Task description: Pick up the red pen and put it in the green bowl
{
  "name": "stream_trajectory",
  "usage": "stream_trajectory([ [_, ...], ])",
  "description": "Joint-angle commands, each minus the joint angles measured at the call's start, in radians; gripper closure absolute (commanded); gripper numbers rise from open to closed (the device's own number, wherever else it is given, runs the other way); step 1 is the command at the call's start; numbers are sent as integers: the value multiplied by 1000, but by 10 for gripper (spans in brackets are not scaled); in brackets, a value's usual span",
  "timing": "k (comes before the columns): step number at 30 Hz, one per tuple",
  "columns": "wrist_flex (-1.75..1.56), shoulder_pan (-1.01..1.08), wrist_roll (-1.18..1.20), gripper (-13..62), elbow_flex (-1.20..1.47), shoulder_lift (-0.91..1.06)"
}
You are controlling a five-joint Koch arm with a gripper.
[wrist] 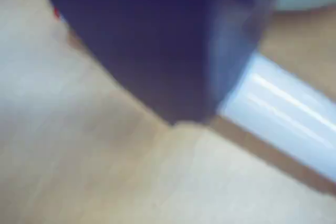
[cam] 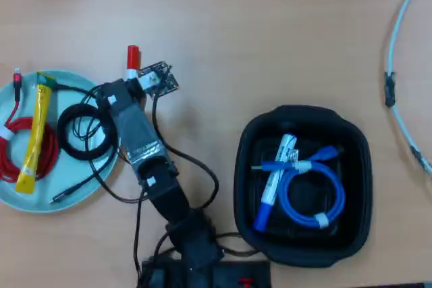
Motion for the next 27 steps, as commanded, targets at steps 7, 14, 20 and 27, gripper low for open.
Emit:
stream_trajectory([
  [7, 35, -3, 18, 47, -61, 6],
  [14, 38, -6, 5, 47, -64, -20],
  [20, 38, 8, -25, 47, -60, -41],
  [27, 41, 25, -43, 47, -61, -66],
])
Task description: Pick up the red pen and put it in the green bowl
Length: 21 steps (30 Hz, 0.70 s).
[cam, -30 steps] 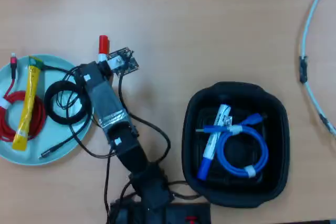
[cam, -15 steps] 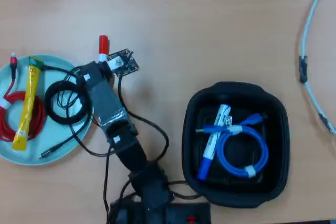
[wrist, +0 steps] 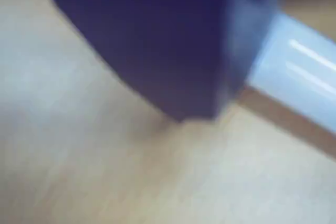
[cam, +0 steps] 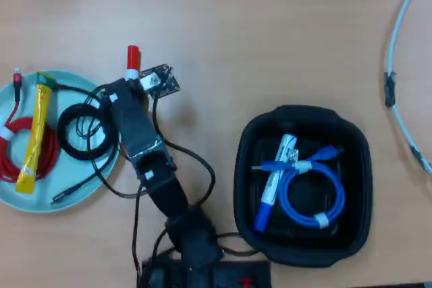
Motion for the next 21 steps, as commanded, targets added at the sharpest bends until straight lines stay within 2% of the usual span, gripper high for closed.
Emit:
stream_trajectory([
  [1, 20, 15, -14, 48, -63, 3],
  [14, 94, -8, 38, 47, -69, 21],
  [21, 118, -72, 141, 46, -127, 141],
])
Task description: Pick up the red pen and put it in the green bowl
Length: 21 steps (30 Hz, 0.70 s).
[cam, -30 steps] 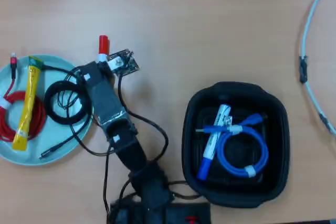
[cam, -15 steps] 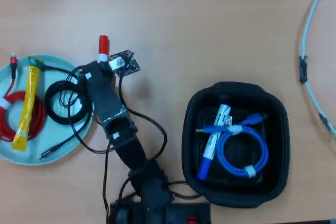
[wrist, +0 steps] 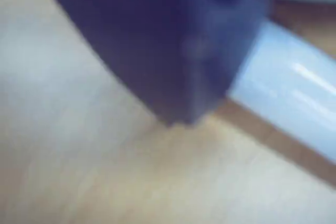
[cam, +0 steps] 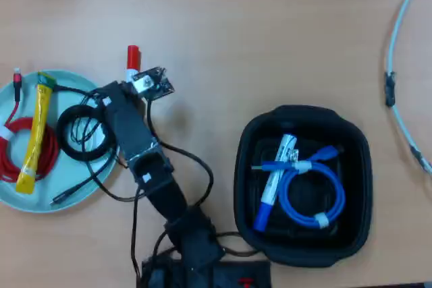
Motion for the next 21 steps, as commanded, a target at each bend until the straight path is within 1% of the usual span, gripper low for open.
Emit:
stream_trajectory([
  [1, 43, -18, 21, 46, -124, 114],
  [6, 100, -69, 67, 45, -207, 126],
  [9, 103, -35, 72, 46, -224, 123],
  [12, 104, 11, 72, 47, -311, 123],
  [15, 112, 48, 69, 47, -387, 97],
  [21, 106, 106, 55, 47, -407, -23],
])
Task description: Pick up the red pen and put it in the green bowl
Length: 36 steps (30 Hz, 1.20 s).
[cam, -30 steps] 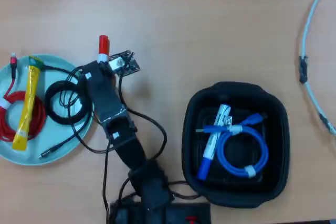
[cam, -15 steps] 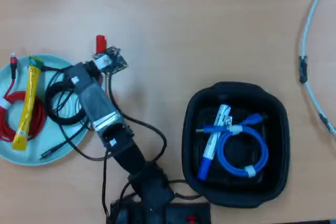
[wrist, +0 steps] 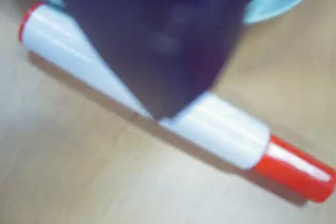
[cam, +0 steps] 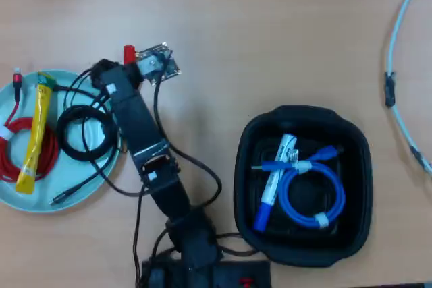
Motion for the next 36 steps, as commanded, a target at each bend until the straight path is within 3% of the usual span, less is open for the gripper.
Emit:
stream_trajectory([
  [1, 0, 21, -8, 47, -75, -40],
  [12, 3, 34, -6, 47, -112, -216],
  [32, 135, -37, -6, 51, -98, -245],
  [36, 164, -57, -8, 154, -98, -245],
])
